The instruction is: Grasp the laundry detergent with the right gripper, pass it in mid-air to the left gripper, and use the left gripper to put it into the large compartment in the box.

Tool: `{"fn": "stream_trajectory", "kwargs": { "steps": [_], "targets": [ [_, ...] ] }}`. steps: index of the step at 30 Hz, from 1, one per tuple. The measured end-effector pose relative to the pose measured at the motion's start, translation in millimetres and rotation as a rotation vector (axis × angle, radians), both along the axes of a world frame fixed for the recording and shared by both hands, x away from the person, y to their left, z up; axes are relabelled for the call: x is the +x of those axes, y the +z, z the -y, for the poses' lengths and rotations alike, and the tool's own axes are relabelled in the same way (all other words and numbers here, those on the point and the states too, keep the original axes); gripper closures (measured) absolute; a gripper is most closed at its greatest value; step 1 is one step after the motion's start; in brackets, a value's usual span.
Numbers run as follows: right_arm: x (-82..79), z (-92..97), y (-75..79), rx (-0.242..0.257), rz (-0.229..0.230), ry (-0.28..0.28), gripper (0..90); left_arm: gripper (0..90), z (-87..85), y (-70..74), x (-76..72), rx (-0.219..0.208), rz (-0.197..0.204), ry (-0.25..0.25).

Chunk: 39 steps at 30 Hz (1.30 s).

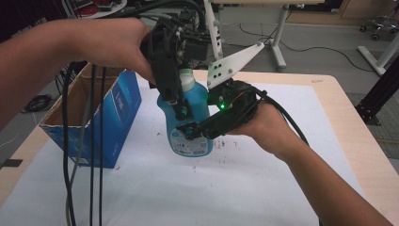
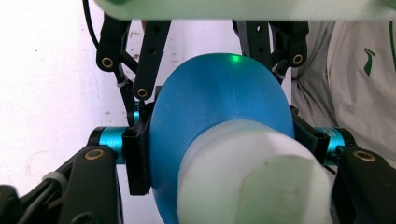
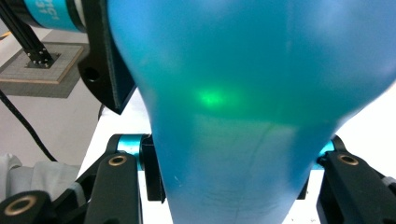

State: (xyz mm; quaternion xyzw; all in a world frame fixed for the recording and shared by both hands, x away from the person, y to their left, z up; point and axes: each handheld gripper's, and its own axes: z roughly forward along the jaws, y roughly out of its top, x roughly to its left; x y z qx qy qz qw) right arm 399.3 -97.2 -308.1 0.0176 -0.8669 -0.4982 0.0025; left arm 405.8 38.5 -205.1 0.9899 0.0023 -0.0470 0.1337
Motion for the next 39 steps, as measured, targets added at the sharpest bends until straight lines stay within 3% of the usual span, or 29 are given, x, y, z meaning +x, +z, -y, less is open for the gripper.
{"fn": "stream_trajectory", "kwargs": {
  "steps": [6,9,11,15,17,20,26,34,35,36,39],
  "targets": [
    [0.1,0.4,0.5,0.025,-0.023,0.025,43.0,38.1,0.1,5.3,-2.6,0.017,-0.022,0.032],
    [0.7,2.4,0.8,0.03,-0.052,0.025,30.9,38.1,-0.7,8.4,-3.6,0.028,-0.017,0.03],
    [0.2,7.1,1.1,0.007,-0.078,0.022,21.6,38.1,-6.2,14.0,-3.1,0.032,-0.019,0.056],
    [-0.3,11.2,2.7,-0.021,-0.098,0.023,21.4,38.1,-10.2,17.8,-2.9,0.039,-0.014,0.074],
    [-4.3,18.8,7.4,-0.092,-0.085,-0.019,10.1,38.1,-16.8,23.9,-2.6,0.049,-0.002,0.099],
    [-8.6,27.9,12.3,-0.134,-0.062,-0.064,10.1,38.1,-24.2,28.9,-1.4,0.052,0.008,0.129],
    [-8.8,54.5,19.9,-0.214,-0.085,-0.106,10.1,38.1,-40.7,40.0,0.9,0.057,0.023,0.19],
    [-17.3,85.5,30.8,-0.341,-0.058,-0.061,9.9,38.1,-61.3,59.9,5.1,0.086,0.051,0.272],
    [-18.2,89.2,31.7,-0.357,-0.058,-0.068,9.8,38.0,-64.1,62.9,5.1,0.087,0.053,0.285],
    [-18.3,92.9,32.4,-0.371,-0.06,-0.075,2.1,38.0,-67.1,66.2,5.3,0.087,0.055,0.298],
    [-16.7,104.4,34.2,-0.413,-0.052,-0.11,0.8,38.1,-77.1,76.6,5.6,0.08,0.064,0.344]
  ]
}}
